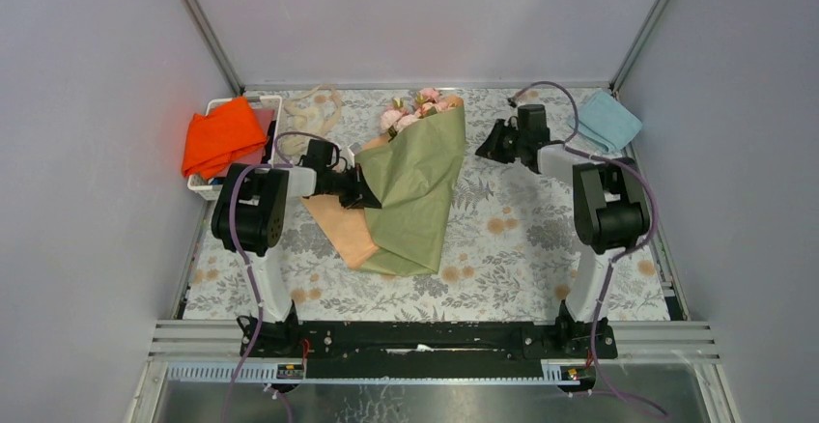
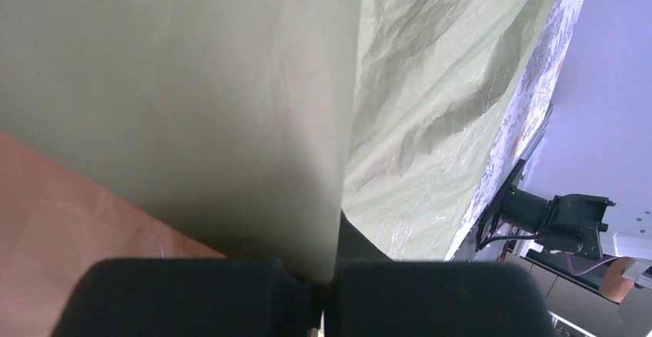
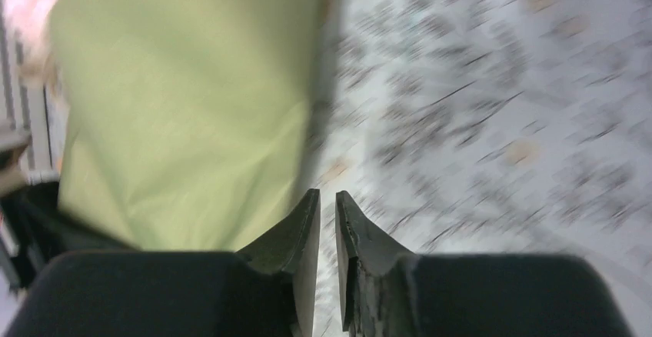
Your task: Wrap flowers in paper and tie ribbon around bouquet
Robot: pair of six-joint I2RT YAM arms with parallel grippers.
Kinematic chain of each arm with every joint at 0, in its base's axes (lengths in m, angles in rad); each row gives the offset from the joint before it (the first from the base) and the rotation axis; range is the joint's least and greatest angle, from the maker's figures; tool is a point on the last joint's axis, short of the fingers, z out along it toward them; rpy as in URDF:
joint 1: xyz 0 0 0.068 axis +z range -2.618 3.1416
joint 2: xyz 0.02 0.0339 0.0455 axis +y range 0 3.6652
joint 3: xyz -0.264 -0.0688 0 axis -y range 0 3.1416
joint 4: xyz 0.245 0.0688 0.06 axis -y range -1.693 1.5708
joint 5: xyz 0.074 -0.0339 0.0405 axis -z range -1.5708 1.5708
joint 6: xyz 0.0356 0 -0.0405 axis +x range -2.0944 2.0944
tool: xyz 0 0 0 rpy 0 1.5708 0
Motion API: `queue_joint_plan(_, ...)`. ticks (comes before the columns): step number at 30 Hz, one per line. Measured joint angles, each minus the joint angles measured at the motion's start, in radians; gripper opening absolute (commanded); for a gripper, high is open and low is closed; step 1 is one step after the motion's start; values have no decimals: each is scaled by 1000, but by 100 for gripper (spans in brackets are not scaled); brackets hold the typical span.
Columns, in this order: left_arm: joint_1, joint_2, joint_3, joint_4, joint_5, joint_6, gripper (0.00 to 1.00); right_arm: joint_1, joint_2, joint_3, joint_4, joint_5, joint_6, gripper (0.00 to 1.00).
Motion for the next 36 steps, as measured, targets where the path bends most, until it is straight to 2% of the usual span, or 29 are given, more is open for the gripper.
queue_joint_plan(3,0,0,-5,9,3,-4,0,89,-138,-95,-8,16,-61,1)
queue_joint_plan(6,0,0,-8,15,6,-6,0,195,-169,-140,47,-51,-58,0)
queue_joint_plan(9,0,0,-10,19,7,-9,0,223,-136,-186,77,-92,-39,0)
queue_joint_plan(14,1,-4,-11,20,3,-14,0,170,-31,-200,83,-114,-4,0)
queue_joint_plan(20,1,-6,-14,21,-2,-15,0,70,-56,-219,77,-48,8,0)
queue_joint_plan(25,2,-6,-16,25,-2,-22,0,-2,-125,-233,-3,83,-30,0)
queue_joint_plan(29,2,-6,-17,27,-2,-25,0,89,-185,-237,-24,109,-84,0)
queue_joint_plan(33,2,-6,-18,29,-2,-27,0,232,-185,-209,64,3,-71,0)
queue_joint_plan(36,2,-6,-18,29,-2,-29,0,252,-124,-158,149,-60,-11,0)
